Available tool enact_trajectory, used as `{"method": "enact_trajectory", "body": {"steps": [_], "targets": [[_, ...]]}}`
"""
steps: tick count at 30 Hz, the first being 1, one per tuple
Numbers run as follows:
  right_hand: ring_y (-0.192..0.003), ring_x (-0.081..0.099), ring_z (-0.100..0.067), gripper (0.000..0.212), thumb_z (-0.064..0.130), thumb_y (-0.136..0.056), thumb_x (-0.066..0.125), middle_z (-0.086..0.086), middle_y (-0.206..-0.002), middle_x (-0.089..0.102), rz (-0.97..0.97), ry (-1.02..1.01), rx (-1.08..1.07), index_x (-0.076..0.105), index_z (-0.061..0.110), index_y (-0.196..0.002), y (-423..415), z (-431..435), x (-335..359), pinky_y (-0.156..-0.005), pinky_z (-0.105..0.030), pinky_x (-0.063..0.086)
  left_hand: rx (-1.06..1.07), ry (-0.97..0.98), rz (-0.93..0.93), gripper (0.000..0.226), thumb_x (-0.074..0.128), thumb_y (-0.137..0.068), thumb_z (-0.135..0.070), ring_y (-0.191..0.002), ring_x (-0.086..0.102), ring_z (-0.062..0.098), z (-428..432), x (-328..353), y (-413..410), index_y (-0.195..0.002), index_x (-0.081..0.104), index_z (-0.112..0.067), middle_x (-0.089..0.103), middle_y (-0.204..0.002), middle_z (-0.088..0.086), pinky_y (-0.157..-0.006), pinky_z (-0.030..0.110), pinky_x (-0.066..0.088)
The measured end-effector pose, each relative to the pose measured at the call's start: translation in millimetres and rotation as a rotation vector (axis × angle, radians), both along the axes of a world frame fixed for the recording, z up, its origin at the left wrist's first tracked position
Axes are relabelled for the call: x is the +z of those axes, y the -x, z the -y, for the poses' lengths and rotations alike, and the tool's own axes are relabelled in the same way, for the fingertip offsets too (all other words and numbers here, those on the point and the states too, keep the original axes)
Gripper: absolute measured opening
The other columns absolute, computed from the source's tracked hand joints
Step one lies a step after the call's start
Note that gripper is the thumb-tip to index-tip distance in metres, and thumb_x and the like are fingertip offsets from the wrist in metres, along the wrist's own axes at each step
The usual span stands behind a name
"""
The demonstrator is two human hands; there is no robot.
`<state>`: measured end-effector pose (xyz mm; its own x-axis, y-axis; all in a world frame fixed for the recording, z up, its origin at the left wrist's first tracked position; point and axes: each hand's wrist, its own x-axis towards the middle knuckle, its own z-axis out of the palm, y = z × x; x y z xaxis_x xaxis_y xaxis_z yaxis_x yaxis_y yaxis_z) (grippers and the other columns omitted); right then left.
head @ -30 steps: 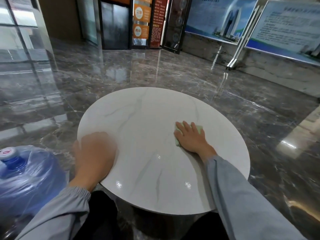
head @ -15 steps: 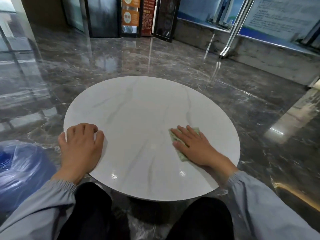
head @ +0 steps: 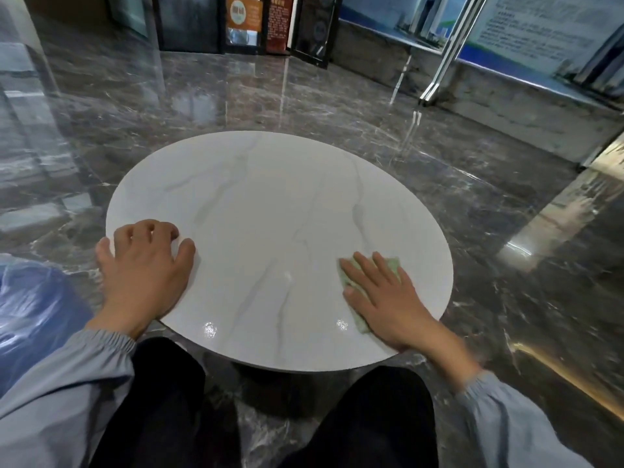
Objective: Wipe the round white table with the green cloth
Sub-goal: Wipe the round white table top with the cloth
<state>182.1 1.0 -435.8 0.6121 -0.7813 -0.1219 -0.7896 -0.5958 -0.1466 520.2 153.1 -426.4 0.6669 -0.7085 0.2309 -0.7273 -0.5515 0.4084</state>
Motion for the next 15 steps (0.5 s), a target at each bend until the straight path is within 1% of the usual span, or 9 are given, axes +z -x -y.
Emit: {"method": "enact_trajectory", "body": {"steps": [3, 6, 8, 11, 13, 15], "targets": [[-0.154, -0.028, -0.005, 0.059, 0.071, -0.1, 0.006, 0.027, -0.169, -0.013, 0.044, 0.021, 0.184, -0.006, 0.062, -0.157, -23.8, -82.4, -6.4, -0.123, -0.041, -0.02, -0.007, 0.008, 0.007, 0.053, 0.035, -0.093, -0.051, -0.128, 0.048, 0.046, 1.0, -2.8, -1.9, -0.118, 0.066, -0.016, 0.061, -0.132, 0.016, -0.113, 0.067, 0.032], [-0.153, -0.029, -0.005, 0.056, 0.067, -0.104, 0.012, 0.027, -0.168, -0.015, 0.027, 0.051, 0.208, -0.004, 0.061, -0.157, -29.8, -109.6, -3.0, -0.122, -0.04, -0.022, -0.02, -0.007, 0.008, 0.055, 0.036, -0.091, -0.054, -0.129, 0.047, 0.046, 0.7, -4.0, -2.4, -0.119, 0.065, -0.016, 0.06, -0.134, 0.017, -0.112, 0.068, 0.032], [-0.153, -0.027, -0.001, 0.056, 0.068, -0.104, 0.015, 0.029, -0.168, -0.012, 0.045, 0.041, 0.218, -0.002, 0.063, -0.157, -24.6, -103.1, 1.3, -0.123, -0.036, -0.019, -0.023, -0.008, 0.013, 0.056, 0.037, -0.091, -0.055, -0.129, 0.047, 0.047, 0.0, -5.1, -1.4, -0.12, 0.065, -0.016, 0.059, -0.135, 0.018, -0.113, 0.068, 0.031], [-0.152, -0.024, 0.005, 0.057, 0.075, -0.098, 0.01, 0.034, -0.166, -0.011, 0.067, 0.011, 0.19, -0.005, 0.068, -0.153, -3.5, -72.1, -1.0, -0.123, -0.033, -0.014, -0.025, 0.013, 0.036, 0.055, 0.039, -0.091, -0.053, -0.129, 0.046, 0.049, 0.3, -8.3, -2.6, -0.121, 0.065, -0.015, 0.059, -0.135, 0.019, -0.112, 0.068, 0.03], [-0.153, -0.021, 0.004, 0.055, 0.079, -0.095, 0.007, 0.035, -0.165, -0.011, 0.053, 0.0, 0.094, -0.008, 0.074, -0.148, 18.3, -38.0, -2.2, -0.125, -0.035, -0.008, -0.024, 0.016, 0.042, 0.054, 0.038, -0.092, -0.053, -0.128, 0.046, 0.049, 0.8, -10.7, -4.3, -0.12, 0.065, -0.016, 0.06, -0.134, 0.019, -0.112, 0.069, 0.031], [-0.157, -0.013, -0.002, 0.053, 0.081, -0.093, 0.006, 0.031, -0.166, -0.007, 0.022, -0.003, -0.038, -0.006, 0.077, -0.145, 41.0, 3.5, -1.9, -0.128, -0.042, 0.0, -0.019, 0.011, 0.038, 0.054, 0.036, -0.093, -0.054, -0.128, 0.047, 0.049, 1.6, -13.1, -6.2, -0.12, 0.065, -0.017, 0.06, -0.134, 0.017, -0.111, 0.069, 0.031]]}}
